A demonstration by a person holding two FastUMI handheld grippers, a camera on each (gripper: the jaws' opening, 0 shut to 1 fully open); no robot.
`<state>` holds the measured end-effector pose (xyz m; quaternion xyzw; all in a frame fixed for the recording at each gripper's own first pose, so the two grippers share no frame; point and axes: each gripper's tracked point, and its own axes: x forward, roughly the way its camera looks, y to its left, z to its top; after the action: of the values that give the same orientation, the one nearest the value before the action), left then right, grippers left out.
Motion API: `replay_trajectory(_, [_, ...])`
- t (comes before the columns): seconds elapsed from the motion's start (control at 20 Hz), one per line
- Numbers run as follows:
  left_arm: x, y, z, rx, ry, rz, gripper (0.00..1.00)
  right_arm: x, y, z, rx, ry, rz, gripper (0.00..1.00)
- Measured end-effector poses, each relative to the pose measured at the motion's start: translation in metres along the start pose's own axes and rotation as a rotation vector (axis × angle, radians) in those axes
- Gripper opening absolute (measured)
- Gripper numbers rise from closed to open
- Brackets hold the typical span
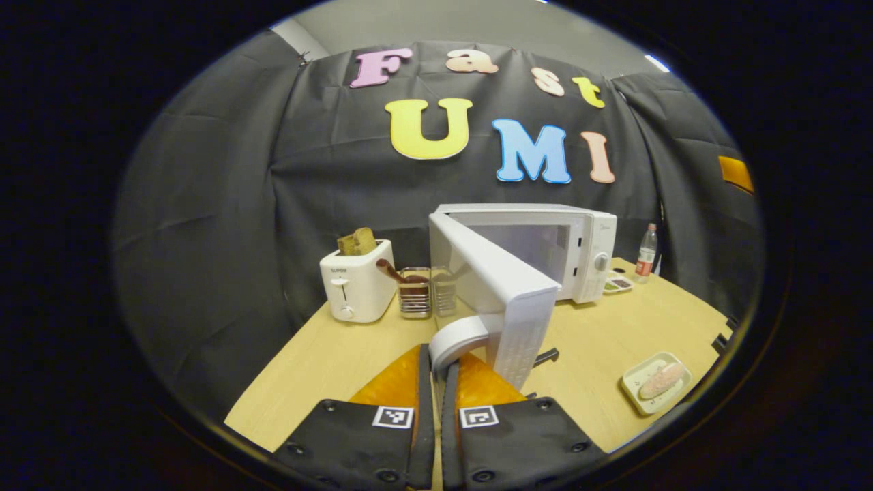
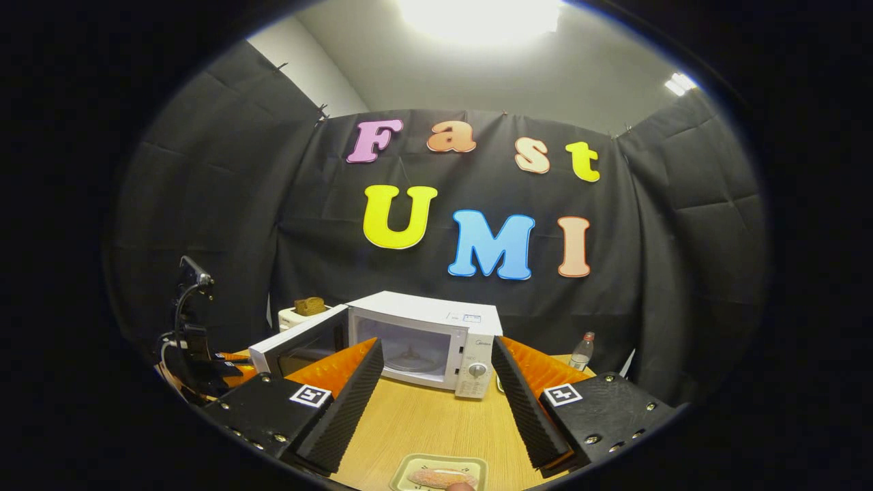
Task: Open the microwave oven with the left hand, put the food in, and close the microwave oven.
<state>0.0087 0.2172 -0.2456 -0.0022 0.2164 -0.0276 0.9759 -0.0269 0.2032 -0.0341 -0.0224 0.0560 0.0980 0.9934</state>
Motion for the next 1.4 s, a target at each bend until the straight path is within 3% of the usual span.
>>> replay_trajectory(0.25, [-0.035, 0.008, 0.007, -0.024, -0.049, 0.086, 0.21, 0.007, -0.008, -0.007, -0.018, 0.029, 0.066, 0.98])
replay_trajectory(0.4, [-0.07, 0.015, 0.022, -0.057, -0.099, 0.174, 0.71, 0.017, -0.015, -0.023, -0.03, 0.073, 0.151, 0.97])
replay_trajectory(0.45, [-0.084, 0.018, 0.031, -0.07, -0.123, 0.207, 0.78, 0.021, -0.017, -0.031, -0.032, 0.097, 0.189, 0.98])
replay_trajectory(0.5, [-0.098, 0.019, 0.041, -0.076, -0.151, 0.237, 0.92, 0.024, -0.015, -0.04, -0.031, 0.125, 0.234, 0.98])
replay_trajectory(0.55, [-0.113, 0.017, 0.05, -0.076, -0.175, 0.262, 0.97, 0.027, -0.014, -0.052, -0.03, 0.163, 0.278, 0.97])
replay_trajectory(0.6, [-0.123, 0.015, 0.054, -0.071, -0.187, 0.284, 0.92, 0.027, -0.015, -0.064, -0.033, 0.203, 0.315, 0.98])
replay_trajectory(0.7, [-0.146, 0.006, 0.07, -0.058, -0.216, 0.311, 0.96, 0.03, -0.02, -0.086, -0.063, 0.258, 0.371, 0.98])
replay_trajectory(1.1, [-0.205, -0.046, 0.123, -0.021, -0.309, 0.365, 0.97, 0.021, -0.018, -0.177, -0.144, 0.465, 0.621, 0.98])
replay_trajectory(1.4, [-0.236, -0.073, 0.143, 0.004, -0.343, 0.417, 0.95, 0.015, -0.016, -0.236, -0.207, 0.584, 0.737, 0.98])
